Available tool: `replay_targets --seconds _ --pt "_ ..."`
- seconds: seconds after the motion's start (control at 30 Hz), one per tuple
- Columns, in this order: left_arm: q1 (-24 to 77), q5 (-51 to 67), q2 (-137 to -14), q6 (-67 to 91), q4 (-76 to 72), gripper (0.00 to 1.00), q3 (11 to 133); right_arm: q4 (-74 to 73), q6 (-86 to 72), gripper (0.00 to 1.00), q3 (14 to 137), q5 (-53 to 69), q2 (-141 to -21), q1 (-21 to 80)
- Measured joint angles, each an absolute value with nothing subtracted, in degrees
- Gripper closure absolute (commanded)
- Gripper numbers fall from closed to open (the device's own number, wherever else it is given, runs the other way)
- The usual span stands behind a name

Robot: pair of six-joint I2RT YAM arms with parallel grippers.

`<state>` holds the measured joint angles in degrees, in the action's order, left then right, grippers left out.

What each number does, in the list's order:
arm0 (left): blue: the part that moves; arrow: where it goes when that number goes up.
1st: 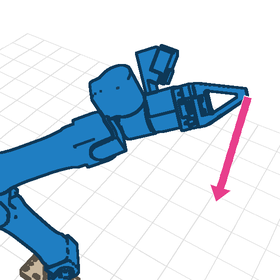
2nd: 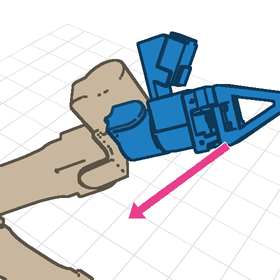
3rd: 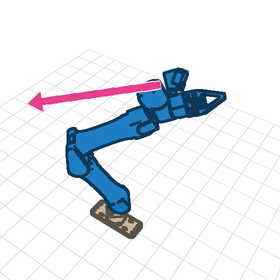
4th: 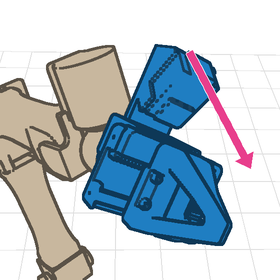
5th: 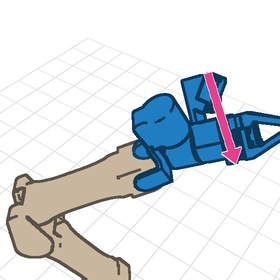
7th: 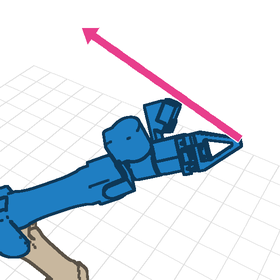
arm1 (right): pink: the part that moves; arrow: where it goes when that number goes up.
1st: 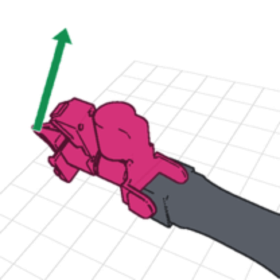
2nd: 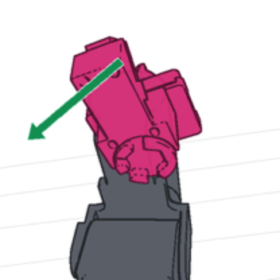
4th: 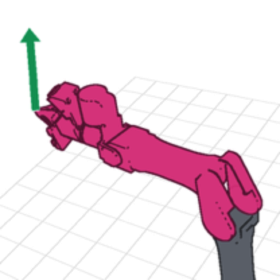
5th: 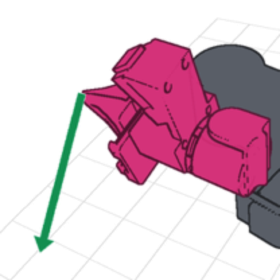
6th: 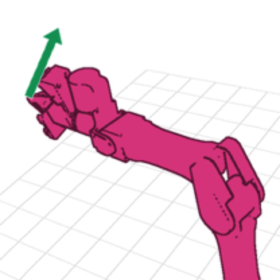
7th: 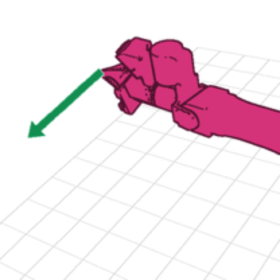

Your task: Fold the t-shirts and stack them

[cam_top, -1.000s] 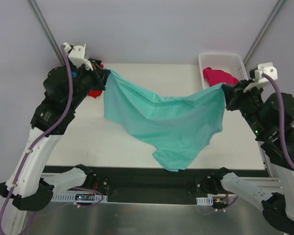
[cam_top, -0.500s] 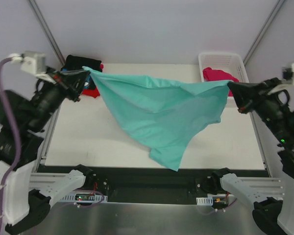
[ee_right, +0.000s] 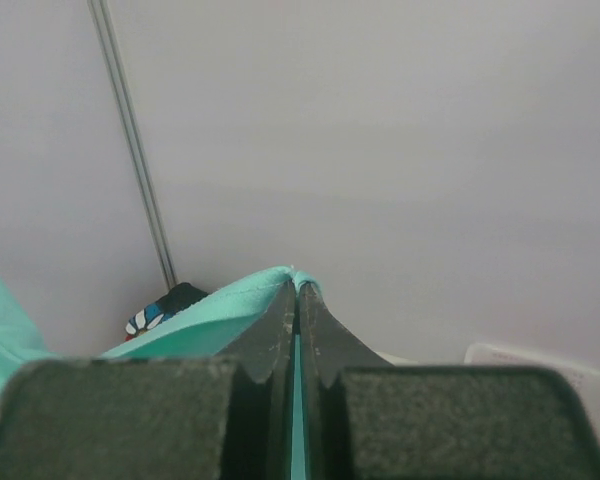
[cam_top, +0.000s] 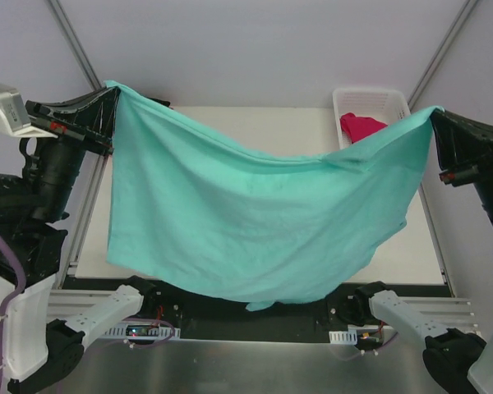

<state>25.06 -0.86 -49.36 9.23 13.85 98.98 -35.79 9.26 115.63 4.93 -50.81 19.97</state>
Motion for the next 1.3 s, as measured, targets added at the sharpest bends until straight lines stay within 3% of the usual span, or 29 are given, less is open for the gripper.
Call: replay_targets --seconds 0.33,0.6,0.97,1.3 --pt "25.06 -2.26 -52.95 2.22 -3.73 1.00 97.54 -25.67 12.19 0.99 119.66 4.75 -59.66 19.97" --pt "25.06 -1.02 -57.41 0.95 -9.63 1.00 105.19 -22.04 13.13 0.99 122.52 5.63 -60.55 19.97" --pt "25.08 1.13 -42.02 8.21 -1.45 1.00 96.90 -22.48 7.22 0.99 110.93 10.11 -44.03 19.97" --pt "23.75 6.39 -27.16 18.57 10.50 1.00 100.09 -26.79 -5.41 0.99 115.52 15.88 -31.90 19.94"
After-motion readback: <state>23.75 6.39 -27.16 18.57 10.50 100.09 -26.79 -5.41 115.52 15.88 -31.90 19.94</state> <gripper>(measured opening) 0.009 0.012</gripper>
